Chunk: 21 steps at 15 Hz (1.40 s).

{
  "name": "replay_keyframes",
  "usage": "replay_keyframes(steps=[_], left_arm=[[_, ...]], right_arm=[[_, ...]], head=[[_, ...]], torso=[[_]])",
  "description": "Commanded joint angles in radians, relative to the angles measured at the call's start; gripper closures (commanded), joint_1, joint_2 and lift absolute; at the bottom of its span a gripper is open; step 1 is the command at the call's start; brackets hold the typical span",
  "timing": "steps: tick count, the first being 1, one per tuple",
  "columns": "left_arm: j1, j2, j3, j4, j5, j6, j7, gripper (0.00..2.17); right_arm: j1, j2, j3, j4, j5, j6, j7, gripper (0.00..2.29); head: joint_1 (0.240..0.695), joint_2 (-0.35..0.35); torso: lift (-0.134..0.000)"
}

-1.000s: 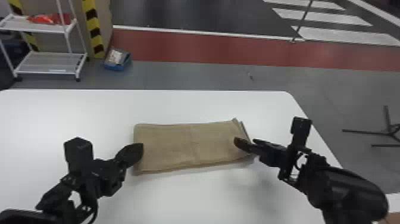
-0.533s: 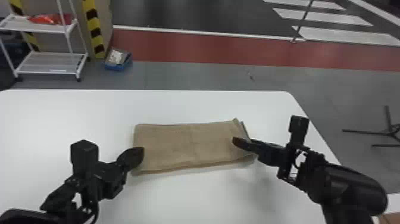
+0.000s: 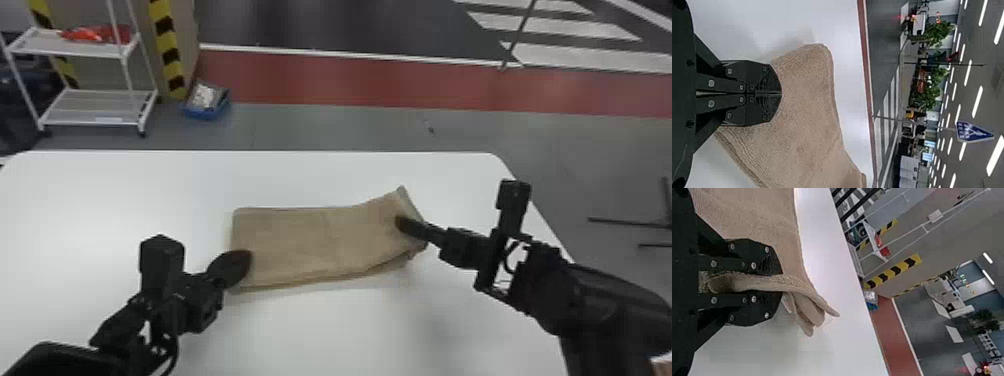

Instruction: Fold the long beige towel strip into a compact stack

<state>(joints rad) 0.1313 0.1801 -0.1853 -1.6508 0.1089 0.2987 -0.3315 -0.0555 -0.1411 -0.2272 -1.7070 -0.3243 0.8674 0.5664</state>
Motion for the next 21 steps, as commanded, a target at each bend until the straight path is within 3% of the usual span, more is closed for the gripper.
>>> replay_keyframes(steps=[1, 4, 7, 10, 14, 20, 21], left_arm=[[-0.007, -0.002, 0.0, 0.014, 0.002, 0.001, 0.0, 1.81], [-0.009, -0.002, -0.006, 0.014, 0.008, 0.007, 0.002, 1.81], [-0.009, -0.004, -0.014, 0.003, 0.011, 0.044, -0.009, 1.81], [-0.002, -0.005, -0.032, -0.003, 0.014, 0.06, -0.017, 1.81], [-0.006, -0.007, -0.057, -0.015, 0.009, 0.103, -0.014, 1.81], [-0.012, -0.008, -0.063, -0.021, 0.005, 0.112, -0.009, 1.81], [-0.012, -0.008, -0.065, -0.021, 0.005, 0.112, -0.009, 1.81]], right_arm=[[0.045, 0.0, 0.028, -0.135, -0.038, 0.028, -0.002, 1.24], [0.036, 0.003, 0.098, -0.237, -0.052, 0.172, -0.014, 1.24], [-0.009, 0.006, 0.218, -0.229, -0.012, 0.19, -0.048, 1.24], [-0.026, 0.055, 0.279, -0.195, 0.008, 0.178, -0.056, 1.24], [-0.053, 0.077, 0.365, -0.18, 0.045, 0.181, -0.106, 1.24], [-0.05, 0.078, 0.387, -0.144, 0.073, 0.175, -0.123, 1.22], [-0.049, 0.078, 0.391, -0.144, 0.074, 0.172, -0.126, 1.13]], head=[[0.695, -0.128], [0.695, -0.097], [0.695, -0.044], [0.695, -0.008], [0.695, 0.036], [0.695, 0.052], [0.695, 0.051]], torso=[[-0.116], [-0.116], [-0.116], [-0.116], [-0.116], [-0.116], [-0.116]])
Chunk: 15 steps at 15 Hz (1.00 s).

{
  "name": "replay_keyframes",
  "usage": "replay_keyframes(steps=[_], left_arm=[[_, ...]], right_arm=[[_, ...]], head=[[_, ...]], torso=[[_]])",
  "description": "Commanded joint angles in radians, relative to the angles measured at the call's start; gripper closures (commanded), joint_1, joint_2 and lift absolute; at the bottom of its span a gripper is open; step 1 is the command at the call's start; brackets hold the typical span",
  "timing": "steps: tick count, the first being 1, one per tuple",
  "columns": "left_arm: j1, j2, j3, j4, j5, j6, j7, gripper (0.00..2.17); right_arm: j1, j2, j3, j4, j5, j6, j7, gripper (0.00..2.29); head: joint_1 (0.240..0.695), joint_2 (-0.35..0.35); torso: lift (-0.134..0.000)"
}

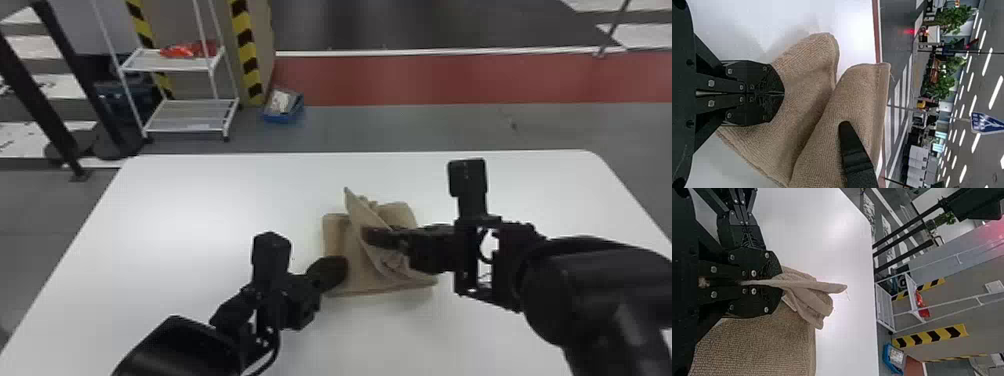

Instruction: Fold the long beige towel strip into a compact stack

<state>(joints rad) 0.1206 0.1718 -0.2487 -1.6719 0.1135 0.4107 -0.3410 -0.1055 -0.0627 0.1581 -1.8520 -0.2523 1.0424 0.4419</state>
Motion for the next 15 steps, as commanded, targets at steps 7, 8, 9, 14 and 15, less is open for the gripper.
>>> replay_keyframes(steps=[7, 8, 9, 14, 15], left_arm=[[-0.013, 0.0, 0.003, 0.001, 0.002, -0.003, 0.0, 1.8], [-0.012, 0.0, 0.006, 0.001, 0.006, -0.003, 0.0, 1.81], [-0.01, 0.002, 0.008, 0.0, 0.008, -0.003, -0.001, 1.8], [-0.01, 0.0, 0.006, 0.001, 0.017, -0.028, 0.004, 1.8], [-0.01, 0.0, 0.008, 0.001, 0.017, -0.028, 0.004, 1.8]], right_arm=[[0.102, -0.012, -0.055, -0.026, -0.162, -0.322, 0.038, 0.06], [0.132, -0.02, -0.081, -0.072, -0.143, -0.328, 0.043, 0.06], [0.178, -0.026, -0.108, -0.116, -0.127, -0.34, 0.043, 0.07], [0.368, -0.052, -0.266, -0.257, -0.088, -0.301, 0.173, 2.06], [0.403, -0.052, -0.284, -0.274, -0.082, -0.307, 0.192, 2.07]], head=[[0.695, 0.071], [0.695, 0.069], [0.695, 0.055], [0.695, -0.025], [0.695, -0.039]], torso=[[-0.116], [-0.116], [-0.116], [-0.116], [-0.116]])
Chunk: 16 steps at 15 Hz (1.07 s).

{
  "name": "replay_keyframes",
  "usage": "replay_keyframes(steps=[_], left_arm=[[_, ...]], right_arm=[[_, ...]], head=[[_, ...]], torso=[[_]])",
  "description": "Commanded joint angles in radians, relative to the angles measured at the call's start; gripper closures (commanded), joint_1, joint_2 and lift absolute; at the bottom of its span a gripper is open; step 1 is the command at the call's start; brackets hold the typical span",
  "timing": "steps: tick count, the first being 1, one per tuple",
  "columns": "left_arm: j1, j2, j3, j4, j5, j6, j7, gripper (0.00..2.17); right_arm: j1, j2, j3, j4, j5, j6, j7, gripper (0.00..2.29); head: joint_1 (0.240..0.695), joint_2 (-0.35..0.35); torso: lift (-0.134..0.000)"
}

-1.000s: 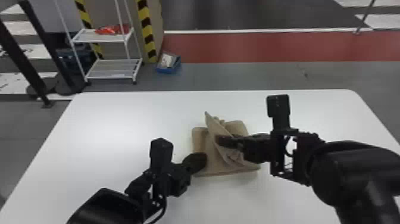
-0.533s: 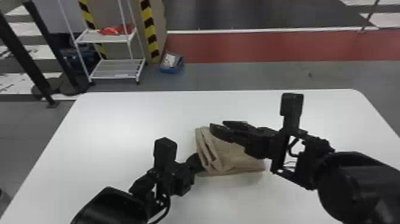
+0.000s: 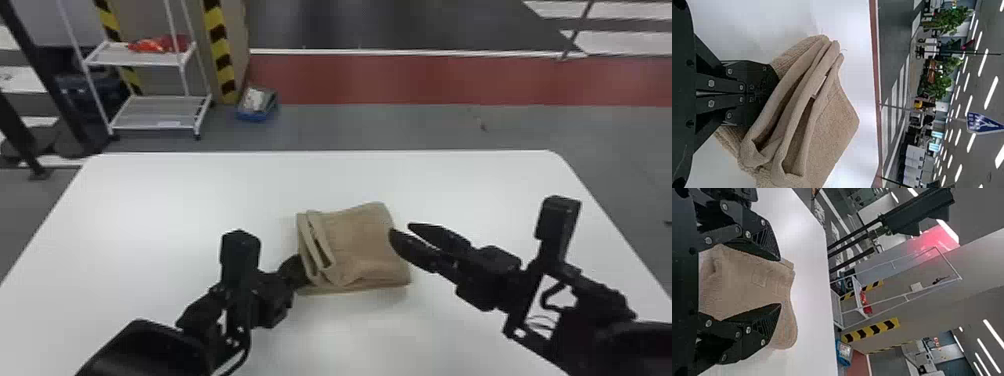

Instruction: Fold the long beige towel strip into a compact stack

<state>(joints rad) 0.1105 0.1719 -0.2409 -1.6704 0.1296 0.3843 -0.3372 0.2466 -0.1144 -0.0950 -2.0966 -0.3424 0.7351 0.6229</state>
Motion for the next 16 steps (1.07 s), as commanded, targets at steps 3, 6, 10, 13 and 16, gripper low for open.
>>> replay_keyframes(steps=[3, 6, 10, 13, 16], left_arm=[[-0.002, -0.002, 0.003, 0.0, 0.001, -0.001, 0.003, 1.8], [-0.002, -0.002, 0.0, 0.0, 0.001, 0.002, 0.004, 1.8], [0.0, 0.0, 0.014, -0.003, 0.001, 0.005, -0.002, 1.8], [0.009, 0.006, 0.006, -0.051, 0.002, 0.017, -0.006, 1.8], [0.055, 0.012, 0.011, -0.163, -0.001, 0.063, -0.022, 1.8]], right_arm=[[0.088, -0.001, -0.023, -0.008, 0.042, 0.001, 0.028, 2.07], [0.063, -0.01, 0.02, 0.098, 0.049, -0.021, 0.038, 2.07], [0.013, -0.014, 0.05, 0.211, 0.066, -0.055, 0.037, 2.07], [-0.075, -0.01, 0.064, 0.306, 0.076, -0.073, 0.028, 2.07], [-0.167, -0.002, 0.07, 0.411, 0.072, -0.076, 0.012, 2.07]], head=[[0.695, -0.067], [0.695, -0.072], [0.695, -0.052], [0.695, -0.046], [0.695, -0.053]], torso=[[-0.116], [-0.116], [-0.116], [-0.116], [-0.116]])
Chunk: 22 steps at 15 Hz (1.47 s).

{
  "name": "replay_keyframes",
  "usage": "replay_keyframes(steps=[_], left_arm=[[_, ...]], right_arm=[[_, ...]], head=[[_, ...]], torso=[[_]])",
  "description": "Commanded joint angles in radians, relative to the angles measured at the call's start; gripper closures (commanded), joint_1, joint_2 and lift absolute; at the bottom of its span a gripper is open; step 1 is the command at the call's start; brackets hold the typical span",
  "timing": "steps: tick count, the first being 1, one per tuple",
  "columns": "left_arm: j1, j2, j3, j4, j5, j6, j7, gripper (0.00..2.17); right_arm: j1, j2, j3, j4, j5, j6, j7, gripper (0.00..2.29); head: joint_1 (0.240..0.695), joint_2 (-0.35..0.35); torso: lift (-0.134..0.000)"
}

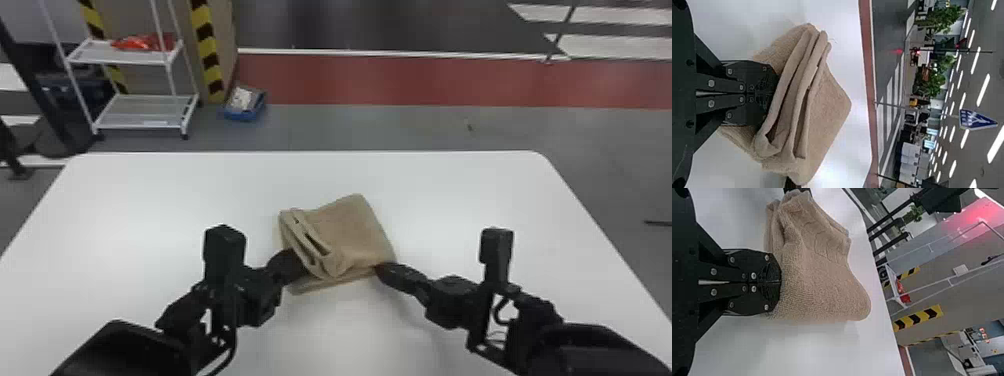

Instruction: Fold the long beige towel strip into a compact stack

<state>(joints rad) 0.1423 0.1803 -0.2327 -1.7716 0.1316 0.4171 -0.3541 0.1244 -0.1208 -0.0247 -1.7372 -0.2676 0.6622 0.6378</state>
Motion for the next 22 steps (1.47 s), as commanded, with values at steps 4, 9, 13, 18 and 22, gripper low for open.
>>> replay_keyframes(steps=[4, 9, 13, 18, 22], left_arm=[[0.019, 0.031, 0.07, -0.089, -0.003, 0.018, -0.003, 1.8], [-0.133, 0.021, 0.076, 0.199, -0.001, -0.212, 0.015, 1.8], [-0.27, 0.018, 0.021, 0.42, -0.012, -0.338, 0.043, 1.8], [-0.283, 0.03, 0.023, 0.485, -0.035, -0.396, 0.057, 1.8], [-0.274, 0.03, 0.021, 0.477, -0.047, -0.356, 0.04, 1.8]], right_arm=[[-0.112, 0.01, 0.006, 0.108, -0.002, -0.003, -0.043, 2.07], [-0.289, 0.03, 0.043, 0.289, 0.038, -0.006, -0.073, 2.07], [-0.316, 0.03, 0.046, 0.303, 0.053, 0.009, -0.066, 2.07], [-0.255, 0.007, -0.047, 0.211, 0.027, 0.07, 0.013, 2.07], [-0.195, -0.036, -0.11, 0.122, -0.056, 0.089, 0.023, 2.07]], head=[[0.695, -0.056], [0.695, 0.014], [0.695, 0.021], [0.695, 0.025], [0.695, -0.004]], torso=[[-0.116], [-0.116], [-0.116], [-0.116], [-0.116]])
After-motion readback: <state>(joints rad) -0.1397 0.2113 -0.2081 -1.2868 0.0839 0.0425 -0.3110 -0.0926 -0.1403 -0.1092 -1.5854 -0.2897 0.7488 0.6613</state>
